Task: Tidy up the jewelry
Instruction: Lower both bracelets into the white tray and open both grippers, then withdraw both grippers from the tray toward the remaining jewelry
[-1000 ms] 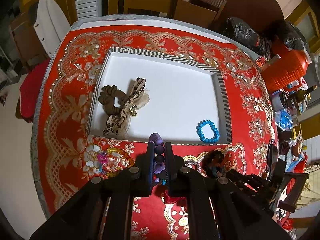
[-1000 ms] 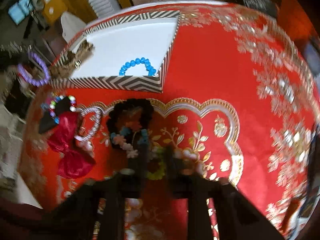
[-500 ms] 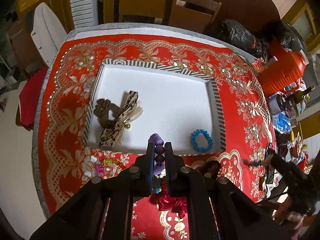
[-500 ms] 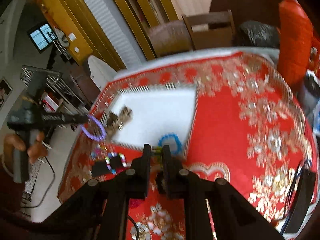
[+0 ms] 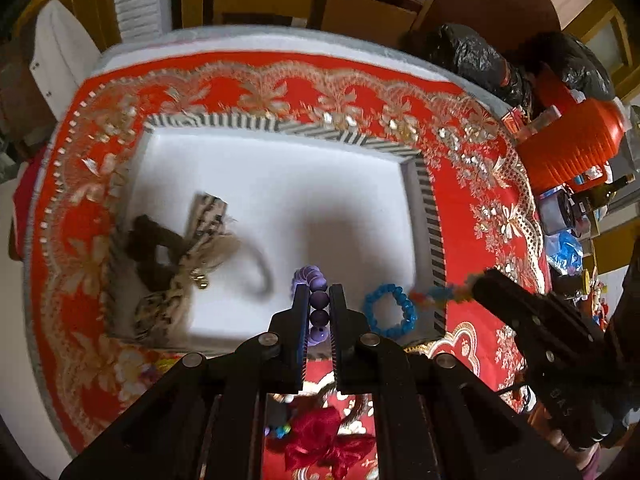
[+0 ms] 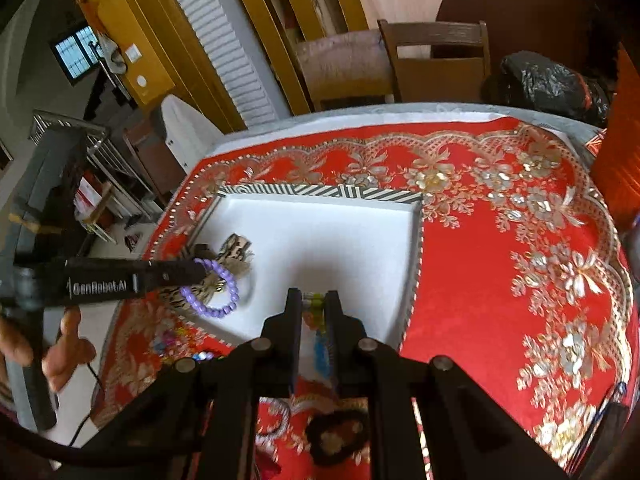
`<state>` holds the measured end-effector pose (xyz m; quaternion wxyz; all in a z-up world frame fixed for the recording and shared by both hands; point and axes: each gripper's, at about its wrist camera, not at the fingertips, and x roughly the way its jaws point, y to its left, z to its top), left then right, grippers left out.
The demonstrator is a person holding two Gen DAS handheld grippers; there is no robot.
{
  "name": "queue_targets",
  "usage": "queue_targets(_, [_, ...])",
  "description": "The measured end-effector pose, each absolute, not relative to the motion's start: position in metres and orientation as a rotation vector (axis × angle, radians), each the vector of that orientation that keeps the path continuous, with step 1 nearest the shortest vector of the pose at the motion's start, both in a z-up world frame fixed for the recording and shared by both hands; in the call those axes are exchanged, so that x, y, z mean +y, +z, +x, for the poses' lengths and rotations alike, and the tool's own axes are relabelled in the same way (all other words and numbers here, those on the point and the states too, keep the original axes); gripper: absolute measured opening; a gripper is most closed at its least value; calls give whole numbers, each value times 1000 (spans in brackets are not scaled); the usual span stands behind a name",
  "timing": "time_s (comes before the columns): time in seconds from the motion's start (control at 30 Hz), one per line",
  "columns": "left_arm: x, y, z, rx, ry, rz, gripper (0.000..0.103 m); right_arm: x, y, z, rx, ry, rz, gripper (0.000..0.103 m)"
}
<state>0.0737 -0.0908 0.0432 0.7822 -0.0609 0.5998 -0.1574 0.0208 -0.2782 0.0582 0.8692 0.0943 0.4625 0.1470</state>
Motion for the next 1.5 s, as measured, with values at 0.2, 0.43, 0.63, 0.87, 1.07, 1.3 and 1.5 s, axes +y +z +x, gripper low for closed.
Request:
queue_targets(0.2, [-75,8,84,1351,-274,-133,0,-271,30,58,1022,296,218,11])
queue_targets(0.43, [-43,-19,86,1395,-204,-152,0,-273,-11,89,1103,155,60,12])
queue_targets(0.63, [-40,-25,83,1400,-223,-180,2,-278,-23,89,1129,127,72,30])
queue_targets(0.87, [-41,-16,76,1369,-187,-144,13,-286,7,57,1049,171,152,43])
queue_targets(1.07, [-42,0,63,1330,-145,-99,13,-285,29,30,1008,174,165,52])
queue_targets(1.3, [-48,20,41,1272,-121,-46,13,-280,49,-9,976,198,153,54])
queue_targets(1.5, [-56,43,13,1198,-108,-7,14,-281,71,-46,927,209,158,60])
